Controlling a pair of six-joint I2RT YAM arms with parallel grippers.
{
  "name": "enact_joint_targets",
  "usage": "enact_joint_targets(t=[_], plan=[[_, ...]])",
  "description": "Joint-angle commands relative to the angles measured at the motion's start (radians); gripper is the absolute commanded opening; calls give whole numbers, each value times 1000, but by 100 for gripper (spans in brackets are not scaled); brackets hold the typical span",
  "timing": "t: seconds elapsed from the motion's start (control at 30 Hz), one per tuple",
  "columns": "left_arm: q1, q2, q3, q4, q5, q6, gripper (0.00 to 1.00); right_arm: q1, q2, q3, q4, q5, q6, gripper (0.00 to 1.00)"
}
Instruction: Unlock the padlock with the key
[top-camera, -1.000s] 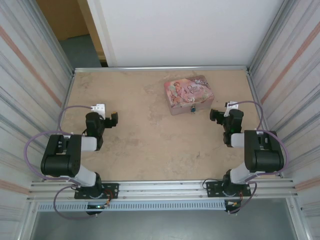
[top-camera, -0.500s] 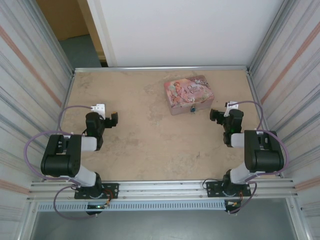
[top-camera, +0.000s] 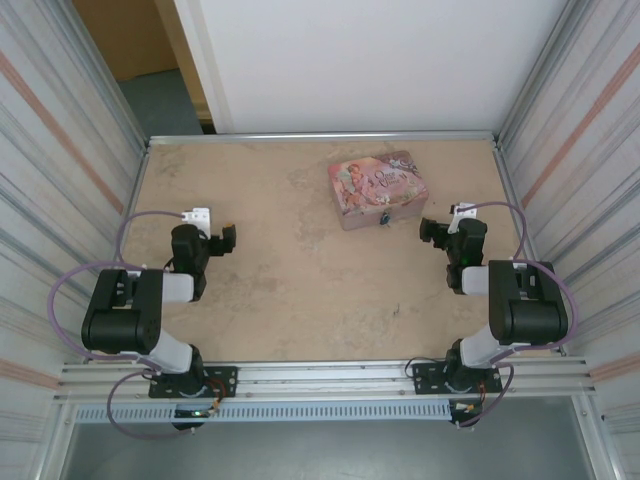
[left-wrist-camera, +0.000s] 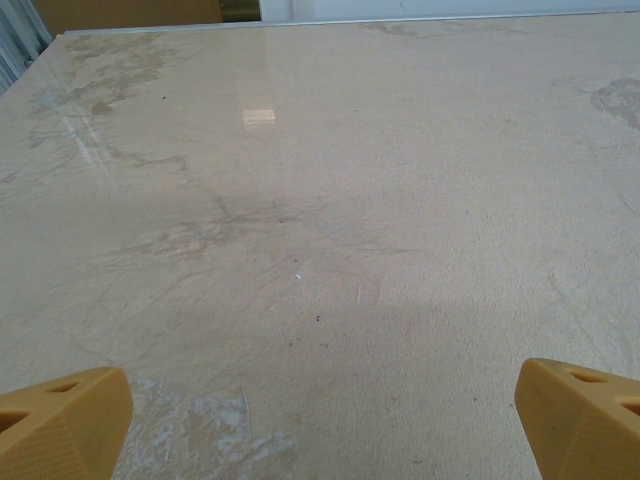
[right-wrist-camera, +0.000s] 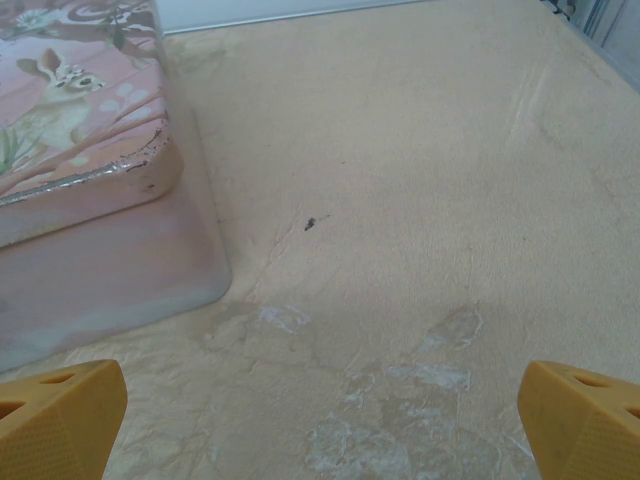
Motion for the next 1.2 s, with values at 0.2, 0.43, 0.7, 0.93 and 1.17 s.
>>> enact_joint_targets(t=[0.2, 0.43, 0.7, 0.93, 1.17], plan=[[-7, -9, 19, 6, -8, 24, 99, 0, 0, 3, -2, -1, 3, 99], [-46, -153, 14, -98, -59, 57, 99, -4, -117, -3, -85, -14, 2, 99], [-139, -393, 110, -381, -92, 32, 99, -13, -402, 46, -416, 2, 86, 99], [-156, -479, 292, -760, -31, -260, 99, -92, -490, 183, -742, -142, 216, 99], [-249, -362, 410, -879, 84, -387, 99, -152, -402, 352, -948, -360, 330, 99]])
